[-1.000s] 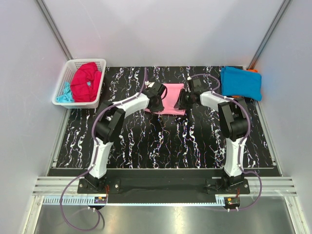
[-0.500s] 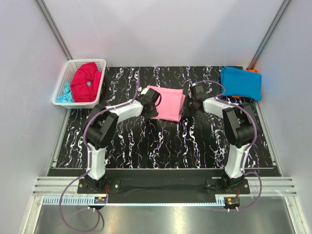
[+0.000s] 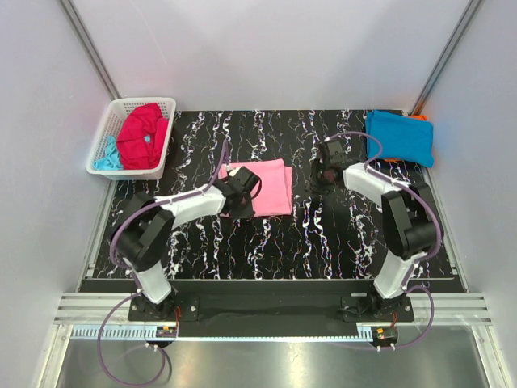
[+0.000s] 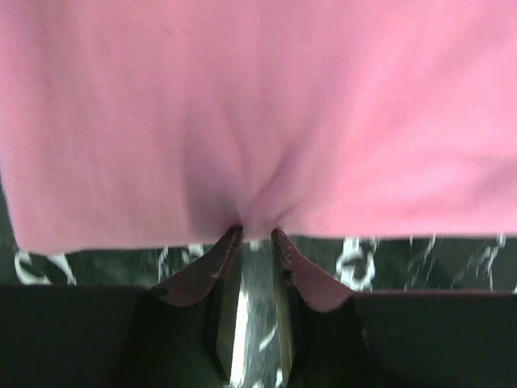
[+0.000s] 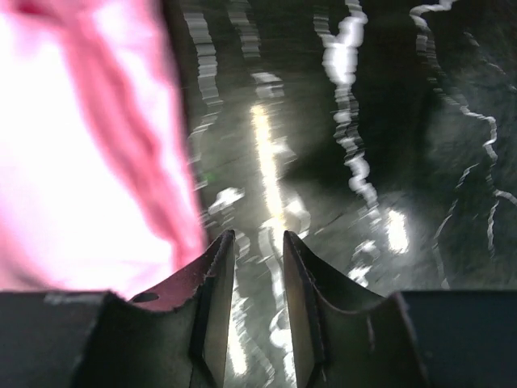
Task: Fold and stack the t-shirts
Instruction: Fold the tshirt
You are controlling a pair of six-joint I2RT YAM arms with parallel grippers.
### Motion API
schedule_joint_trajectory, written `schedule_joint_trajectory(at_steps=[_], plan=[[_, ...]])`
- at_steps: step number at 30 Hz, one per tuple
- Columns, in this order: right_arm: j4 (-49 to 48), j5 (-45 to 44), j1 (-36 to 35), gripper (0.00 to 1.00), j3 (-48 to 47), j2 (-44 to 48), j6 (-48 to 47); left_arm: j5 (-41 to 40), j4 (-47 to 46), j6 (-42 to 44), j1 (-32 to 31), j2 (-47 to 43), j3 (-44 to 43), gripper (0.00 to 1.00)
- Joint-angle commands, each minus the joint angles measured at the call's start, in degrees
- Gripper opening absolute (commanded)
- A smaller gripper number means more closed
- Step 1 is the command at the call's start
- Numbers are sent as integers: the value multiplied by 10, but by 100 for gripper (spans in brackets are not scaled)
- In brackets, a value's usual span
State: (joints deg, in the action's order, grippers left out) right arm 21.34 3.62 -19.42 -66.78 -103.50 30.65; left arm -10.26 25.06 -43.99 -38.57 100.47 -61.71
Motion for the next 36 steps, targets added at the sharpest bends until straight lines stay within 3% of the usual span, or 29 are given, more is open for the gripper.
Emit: schedule_joint_trajectory(at_steps=[1,10,18,27,36], plan=[[5,2,-30,37,-14,72,-15,21,22,17,-8,-76,8,27],[7,64,-104,38,-49,53,-20,-70,46,28,-8,-151,-7,32],[-22,89,-127,36,-77,-10,-17,-96,49,32,2,-72,-29,30],[-25,82,-149,35,-104,-57,-9,-71,25,38,59,-31,-35,29],[-24,51,-150,34,-41,-50,7,-53,22,33,75,5,-15,29]])
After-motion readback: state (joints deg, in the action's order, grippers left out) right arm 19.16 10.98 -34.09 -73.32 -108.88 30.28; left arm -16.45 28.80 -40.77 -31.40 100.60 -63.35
